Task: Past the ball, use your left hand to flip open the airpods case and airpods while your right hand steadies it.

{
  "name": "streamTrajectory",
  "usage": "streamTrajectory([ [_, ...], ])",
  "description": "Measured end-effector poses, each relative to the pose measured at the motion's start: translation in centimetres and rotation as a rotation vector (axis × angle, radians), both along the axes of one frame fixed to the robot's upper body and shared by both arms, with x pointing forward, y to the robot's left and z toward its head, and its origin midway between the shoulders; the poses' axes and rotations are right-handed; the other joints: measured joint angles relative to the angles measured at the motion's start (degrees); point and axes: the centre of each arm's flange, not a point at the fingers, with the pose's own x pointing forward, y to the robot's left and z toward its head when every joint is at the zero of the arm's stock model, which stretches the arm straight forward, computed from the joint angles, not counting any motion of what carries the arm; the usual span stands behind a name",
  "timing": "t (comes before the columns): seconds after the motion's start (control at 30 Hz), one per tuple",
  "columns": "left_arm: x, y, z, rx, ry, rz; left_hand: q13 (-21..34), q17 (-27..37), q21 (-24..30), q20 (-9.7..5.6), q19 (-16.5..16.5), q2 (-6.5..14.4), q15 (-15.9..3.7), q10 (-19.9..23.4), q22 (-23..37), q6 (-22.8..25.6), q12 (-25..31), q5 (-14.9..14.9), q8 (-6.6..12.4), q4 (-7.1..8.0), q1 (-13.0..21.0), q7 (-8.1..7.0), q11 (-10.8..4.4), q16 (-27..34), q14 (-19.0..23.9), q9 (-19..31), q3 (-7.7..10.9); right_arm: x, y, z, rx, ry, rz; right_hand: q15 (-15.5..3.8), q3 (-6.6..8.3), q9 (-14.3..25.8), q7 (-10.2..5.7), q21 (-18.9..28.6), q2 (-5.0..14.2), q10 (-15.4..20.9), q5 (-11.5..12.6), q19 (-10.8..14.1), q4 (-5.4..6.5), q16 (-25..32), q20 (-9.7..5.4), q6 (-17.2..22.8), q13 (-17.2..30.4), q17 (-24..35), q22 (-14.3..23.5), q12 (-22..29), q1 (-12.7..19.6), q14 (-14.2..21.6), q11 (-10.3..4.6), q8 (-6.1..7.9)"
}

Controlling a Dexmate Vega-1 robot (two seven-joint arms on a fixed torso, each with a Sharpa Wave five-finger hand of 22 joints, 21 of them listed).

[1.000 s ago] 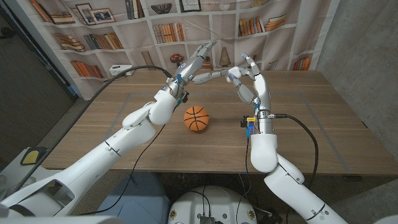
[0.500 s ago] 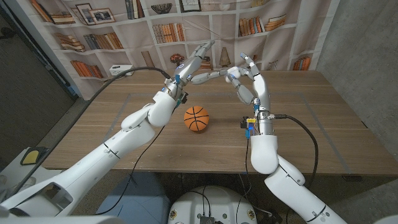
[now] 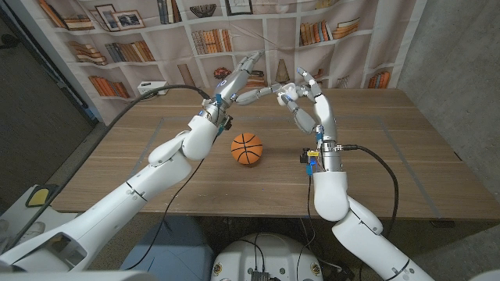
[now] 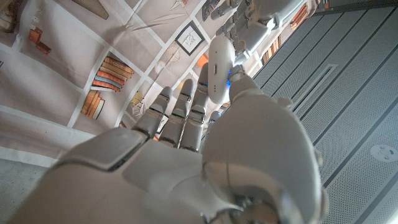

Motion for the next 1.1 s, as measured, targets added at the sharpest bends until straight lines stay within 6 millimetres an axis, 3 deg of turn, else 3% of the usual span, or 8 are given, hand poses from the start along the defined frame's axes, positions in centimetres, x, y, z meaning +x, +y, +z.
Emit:
streamTrajectory([
  [1.1,0.4,0.6,-0.8,-0.008,0.022,0.005,-0.14,0.00,0.24,-0.30,0.30,-0.44,-0.30,0.60,0.00,0.72,0.30,0.38,0.38,0.55,-1.51,-0.10,-0.18,0.00,0.31,0.01,-1.68,-1.4,-0.3,0.0,-0.011,-0.056,0.005,-0.30,-0.23,0.00,-0.41,0.00,0.17,-0.01,-0.24,0.32,0.23,0.66,-0.32,0.42,0.59,0.53,0.00,0.26,0.17,1.74,-0.02,0.00],
])
